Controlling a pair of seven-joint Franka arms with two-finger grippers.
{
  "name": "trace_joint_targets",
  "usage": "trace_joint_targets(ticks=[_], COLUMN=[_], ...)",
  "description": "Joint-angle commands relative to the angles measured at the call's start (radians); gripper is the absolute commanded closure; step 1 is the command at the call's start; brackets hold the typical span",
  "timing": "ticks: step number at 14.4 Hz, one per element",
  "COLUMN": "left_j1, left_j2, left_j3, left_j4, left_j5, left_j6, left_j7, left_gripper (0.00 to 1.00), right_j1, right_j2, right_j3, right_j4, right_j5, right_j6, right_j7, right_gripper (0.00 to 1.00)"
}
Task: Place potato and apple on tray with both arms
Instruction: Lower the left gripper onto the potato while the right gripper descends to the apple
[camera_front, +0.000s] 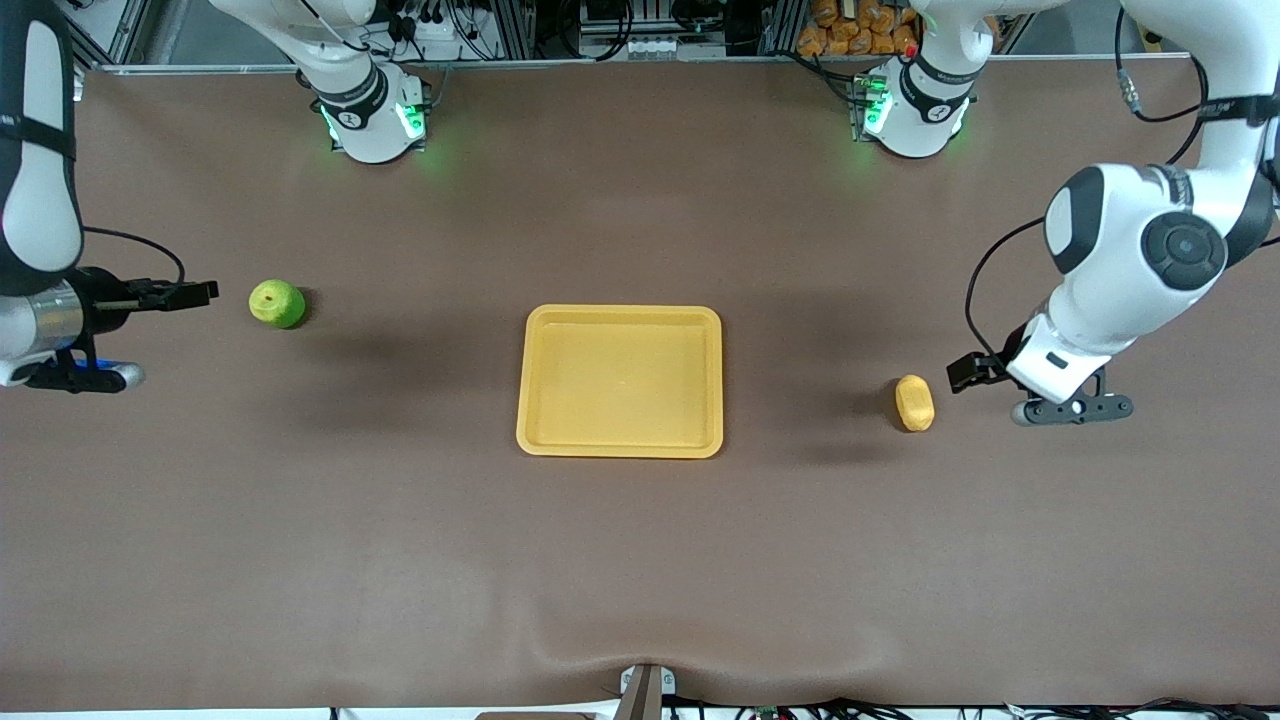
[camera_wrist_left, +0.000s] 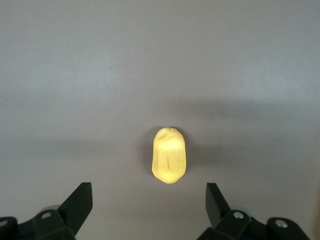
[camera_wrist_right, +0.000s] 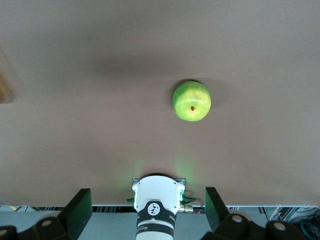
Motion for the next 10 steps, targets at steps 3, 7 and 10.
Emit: trace_joint_targets(ticks=[3,7,10], left_j1=[0.000,0.002,0.004], left_j2=[0.012,0.066,0.101], left_j3=[-0.008,-0.008,-0.008], left_j4=[-0.136,-0.181,-0.218], left_j5=[0.015,0.015,0.015], left_j6=[0.244,0.368,0.473], left_j7=[-0.034,-0.037,-0.040], left_gripper=[0.00,0.00,0.00], right_j1=[-0.024,-0.063,-0.093], right_j2=[0.003,-0.005,-0.005], right_j3=[0.010,0.010,0.010], right_j4=[-0.080,-0.198,-0.261], right_j5=[0.003,0.003,0.003], right_j6=[-0.006,0.096,0.190], right_j7=[0.004,-0.013,-0.110], right_gripper=[0.00,0.00,0.00])
